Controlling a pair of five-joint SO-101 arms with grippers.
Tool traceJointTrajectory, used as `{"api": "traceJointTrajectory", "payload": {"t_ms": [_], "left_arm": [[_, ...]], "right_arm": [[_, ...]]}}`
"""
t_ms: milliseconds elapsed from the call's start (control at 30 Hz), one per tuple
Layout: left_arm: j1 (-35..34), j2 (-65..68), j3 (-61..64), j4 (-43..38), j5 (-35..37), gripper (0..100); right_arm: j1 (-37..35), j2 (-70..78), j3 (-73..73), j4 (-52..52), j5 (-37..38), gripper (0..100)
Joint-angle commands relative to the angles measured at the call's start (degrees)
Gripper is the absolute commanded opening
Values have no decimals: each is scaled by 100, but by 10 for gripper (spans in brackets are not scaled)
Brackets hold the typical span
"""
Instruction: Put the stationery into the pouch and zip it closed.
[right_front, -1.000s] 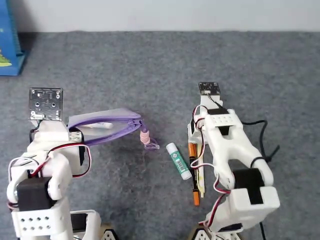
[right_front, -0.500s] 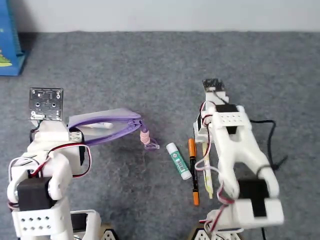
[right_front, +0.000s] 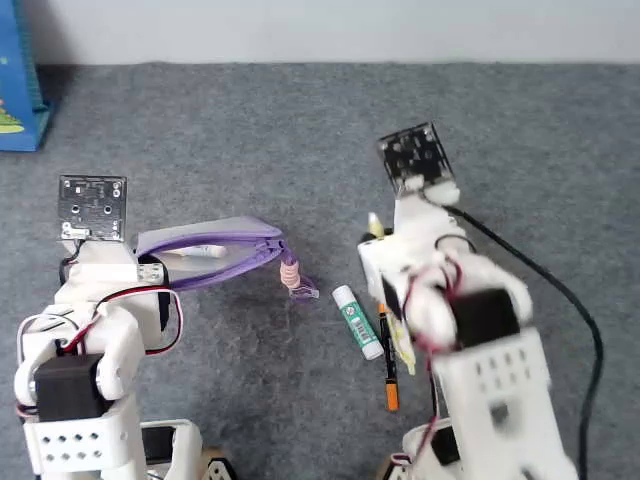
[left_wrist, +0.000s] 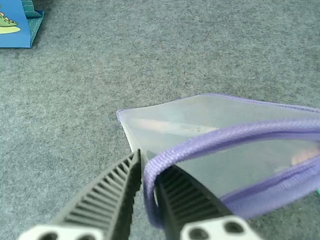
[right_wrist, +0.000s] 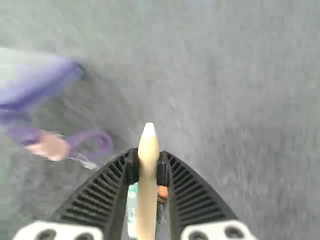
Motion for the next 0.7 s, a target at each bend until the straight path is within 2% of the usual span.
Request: {"api": "traceJointTrajectory", "payload": {"t_ms": [0, 400, 667], "left_arm": [[9, 26, -31, -35, 44, 13], [9, 26, -31, -35, 44, 13], [9, 26, -31, -26, 44, 13]], "right_arm": [[-426, -716, -211, -382, -255, 8], [-1411, -1323, -202, -2246, -598, 8], [-1464, -1341, 193, -3670, -1363, 8]]}}
